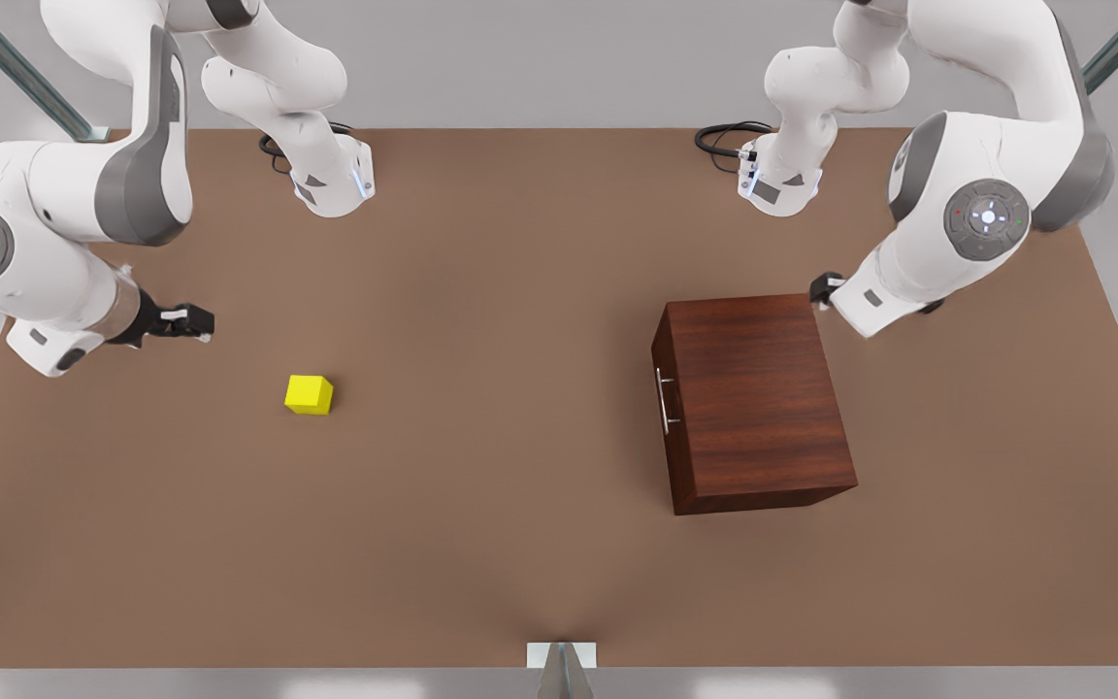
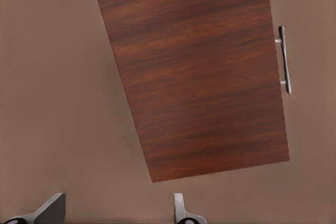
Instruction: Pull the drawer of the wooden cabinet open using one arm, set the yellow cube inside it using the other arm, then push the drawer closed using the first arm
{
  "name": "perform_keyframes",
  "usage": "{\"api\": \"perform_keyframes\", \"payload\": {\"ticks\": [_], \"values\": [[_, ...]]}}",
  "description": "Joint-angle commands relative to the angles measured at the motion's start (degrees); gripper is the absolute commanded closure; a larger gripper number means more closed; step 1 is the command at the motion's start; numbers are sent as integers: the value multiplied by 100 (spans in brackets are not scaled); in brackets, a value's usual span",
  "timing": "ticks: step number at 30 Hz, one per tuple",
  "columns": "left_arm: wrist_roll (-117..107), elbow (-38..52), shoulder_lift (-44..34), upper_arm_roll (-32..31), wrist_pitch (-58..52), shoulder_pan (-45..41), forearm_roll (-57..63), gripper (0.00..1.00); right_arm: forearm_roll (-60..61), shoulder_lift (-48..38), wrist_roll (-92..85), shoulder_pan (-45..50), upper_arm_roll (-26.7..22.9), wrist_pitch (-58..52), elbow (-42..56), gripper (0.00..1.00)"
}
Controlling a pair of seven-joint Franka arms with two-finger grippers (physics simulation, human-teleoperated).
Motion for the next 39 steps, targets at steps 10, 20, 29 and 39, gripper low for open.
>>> {"api": "perform_keyframes", "payload": {"ticks": [10,20,29,39], "values": [[-2793,1019,1534,-15,461,-2203,605,0,3,53,-595,-16,-36,573,67,0],[-4507,2408,3248,37,716,-3171,1274,0,-14,62,-577,283,17,511,23,0],[-6670,2742,3899,345,1006,-3197,1274,0,-128,246,-577,423,-10,511,84,0],[-6741,2751,4215,591,1279,-3198,1274,0,-128,255,-568,432,8,502,243,0]]}}
